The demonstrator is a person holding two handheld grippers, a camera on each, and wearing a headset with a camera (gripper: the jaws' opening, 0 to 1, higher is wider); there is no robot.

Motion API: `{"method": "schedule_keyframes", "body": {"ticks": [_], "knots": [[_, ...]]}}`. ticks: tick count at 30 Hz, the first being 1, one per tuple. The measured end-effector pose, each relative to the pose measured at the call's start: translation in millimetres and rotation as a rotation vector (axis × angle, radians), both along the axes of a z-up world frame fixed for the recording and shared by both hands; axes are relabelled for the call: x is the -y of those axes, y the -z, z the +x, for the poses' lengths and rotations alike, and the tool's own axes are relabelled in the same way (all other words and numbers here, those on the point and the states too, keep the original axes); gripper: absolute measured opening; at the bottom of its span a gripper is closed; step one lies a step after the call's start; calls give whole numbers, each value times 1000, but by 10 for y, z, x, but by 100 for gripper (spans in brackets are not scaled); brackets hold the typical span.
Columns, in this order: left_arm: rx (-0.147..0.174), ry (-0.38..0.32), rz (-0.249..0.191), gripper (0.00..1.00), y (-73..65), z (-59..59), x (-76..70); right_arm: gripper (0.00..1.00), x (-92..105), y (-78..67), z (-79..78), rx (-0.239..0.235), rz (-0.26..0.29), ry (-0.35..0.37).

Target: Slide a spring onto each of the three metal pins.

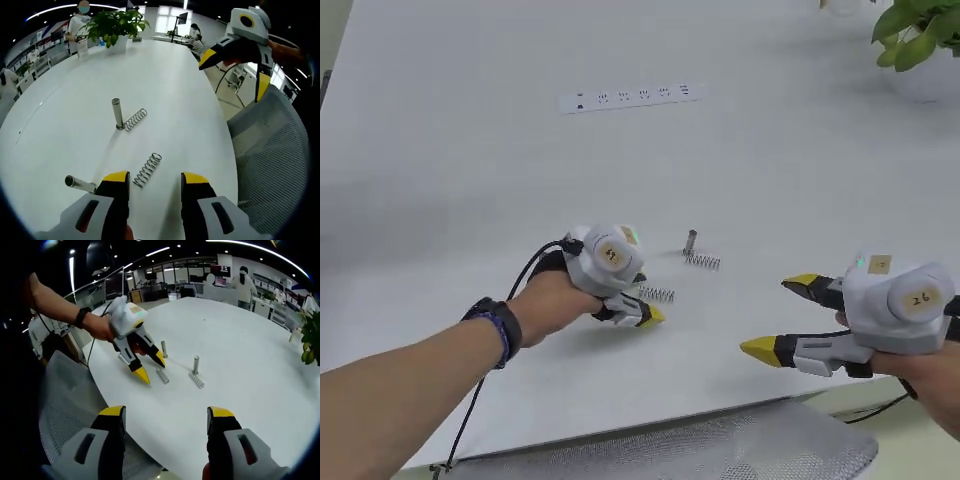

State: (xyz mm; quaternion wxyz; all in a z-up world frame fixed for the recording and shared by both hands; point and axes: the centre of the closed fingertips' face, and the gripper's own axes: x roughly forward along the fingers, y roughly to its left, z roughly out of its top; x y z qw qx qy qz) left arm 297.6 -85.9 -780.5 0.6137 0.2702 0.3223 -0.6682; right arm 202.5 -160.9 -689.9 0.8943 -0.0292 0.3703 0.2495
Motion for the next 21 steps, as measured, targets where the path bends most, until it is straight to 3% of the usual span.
{"method": "schedule_keyframes", "body": {"ticks": [5,8,11,17,21], "knots": [[8,14,19,29,70,-14,-2,64,34,5,-13,-2,-1,8],[37,4,35,23,98,28,-26,64,52,8,-15,-3,1,13],[33,-3,27,19,98,43,-11,64,52,14,-19,-6,1,13],[79,-3,35,4,103,80,-10,64,45,17,-9,-7,-1,5],[43,6,40,3,105,5,-18,64,31,5,2,-2,0,3]]}}
